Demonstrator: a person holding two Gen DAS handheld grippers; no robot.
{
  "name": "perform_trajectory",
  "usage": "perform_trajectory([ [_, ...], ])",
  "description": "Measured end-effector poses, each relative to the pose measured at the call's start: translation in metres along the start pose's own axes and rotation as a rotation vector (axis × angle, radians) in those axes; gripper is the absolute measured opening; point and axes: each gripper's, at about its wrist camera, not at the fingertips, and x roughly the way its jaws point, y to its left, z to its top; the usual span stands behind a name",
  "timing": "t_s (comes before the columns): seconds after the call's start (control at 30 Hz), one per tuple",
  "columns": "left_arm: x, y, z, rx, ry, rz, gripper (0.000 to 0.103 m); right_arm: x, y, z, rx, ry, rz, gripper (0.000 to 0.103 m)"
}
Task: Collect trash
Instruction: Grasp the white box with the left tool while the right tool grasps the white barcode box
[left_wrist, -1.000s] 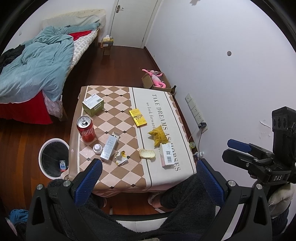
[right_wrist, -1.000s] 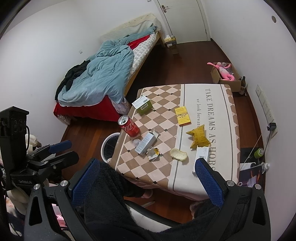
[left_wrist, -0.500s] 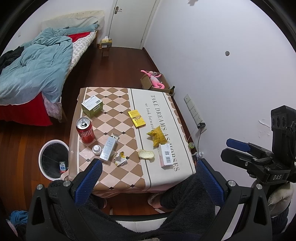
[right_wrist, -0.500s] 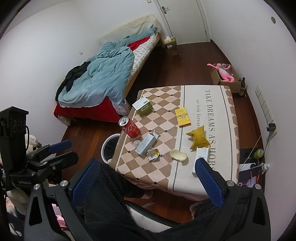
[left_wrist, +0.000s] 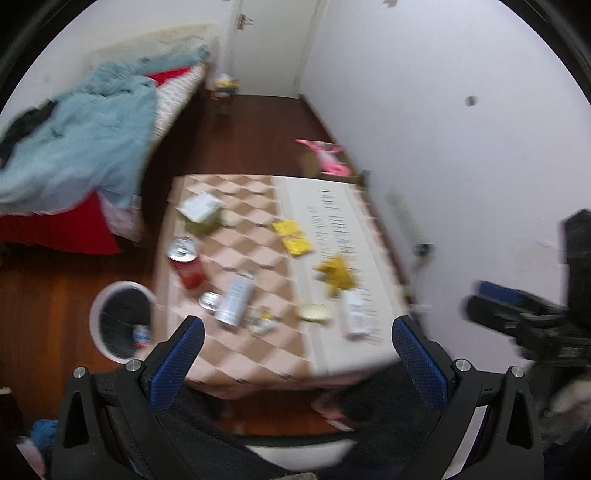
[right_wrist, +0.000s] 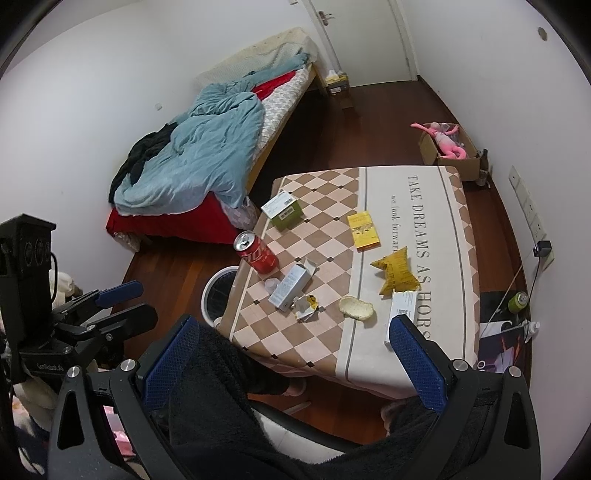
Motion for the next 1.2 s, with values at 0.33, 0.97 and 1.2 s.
perform_trajectory([
  [0.33, 0.173, 0.036, -0.015, 0.116, 0.208, 0.3, 0.103, 0.109, -0.086, -0.011, 0.208, 0.081, -0.247, 0.102],
  [0.97, 0.332, 0.07, -0.017, 0.23, 0.515, 0.297, 0.065, 0.304, -0.169, -0.037, 0.31, 0.367, -0.375, 0.074],
  [1.2, 0.336, 0.078, -0.02, 0.182, 0.542, 0.23, 0.032, 0.324, -0.166, -0.046, 0.28, 0.401, -0.403, 0.059],
])
